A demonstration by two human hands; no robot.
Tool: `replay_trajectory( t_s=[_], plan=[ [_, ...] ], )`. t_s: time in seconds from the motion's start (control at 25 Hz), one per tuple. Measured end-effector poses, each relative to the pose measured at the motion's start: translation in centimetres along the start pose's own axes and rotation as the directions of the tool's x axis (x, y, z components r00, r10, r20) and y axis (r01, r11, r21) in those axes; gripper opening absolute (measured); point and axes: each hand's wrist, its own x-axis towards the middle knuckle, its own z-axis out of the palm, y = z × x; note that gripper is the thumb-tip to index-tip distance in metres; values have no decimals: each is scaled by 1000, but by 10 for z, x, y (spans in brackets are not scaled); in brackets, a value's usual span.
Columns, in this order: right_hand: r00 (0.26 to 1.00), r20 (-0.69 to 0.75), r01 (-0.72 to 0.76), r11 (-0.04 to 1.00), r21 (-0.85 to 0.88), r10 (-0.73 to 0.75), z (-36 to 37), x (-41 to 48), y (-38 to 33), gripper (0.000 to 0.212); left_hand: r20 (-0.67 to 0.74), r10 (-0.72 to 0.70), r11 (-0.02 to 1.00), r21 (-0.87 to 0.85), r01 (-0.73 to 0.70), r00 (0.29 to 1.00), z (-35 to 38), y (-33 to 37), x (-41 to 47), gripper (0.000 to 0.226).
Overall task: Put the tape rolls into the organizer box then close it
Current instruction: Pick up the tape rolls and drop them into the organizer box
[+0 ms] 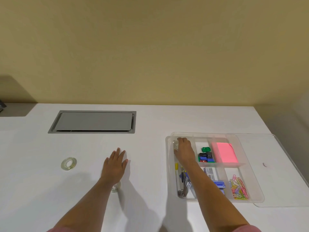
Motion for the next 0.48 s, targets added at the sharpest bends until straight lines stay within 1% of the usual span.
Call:
replay_trajectory(
  t_s=[0.24, 0.48],
  plan=[
    [999, -45, 5, 1000, -20, -6, 6, 8, 5, 48, 14, -28, 999, 16, 28, 1000, 1, 0, 10, 51],
    [995, -90, -24, 997, 71, 31, 6, 4, 7, 52, 12, -44, 999, 18, 43, 999, 5, -1, 13, 51]
  ],
)
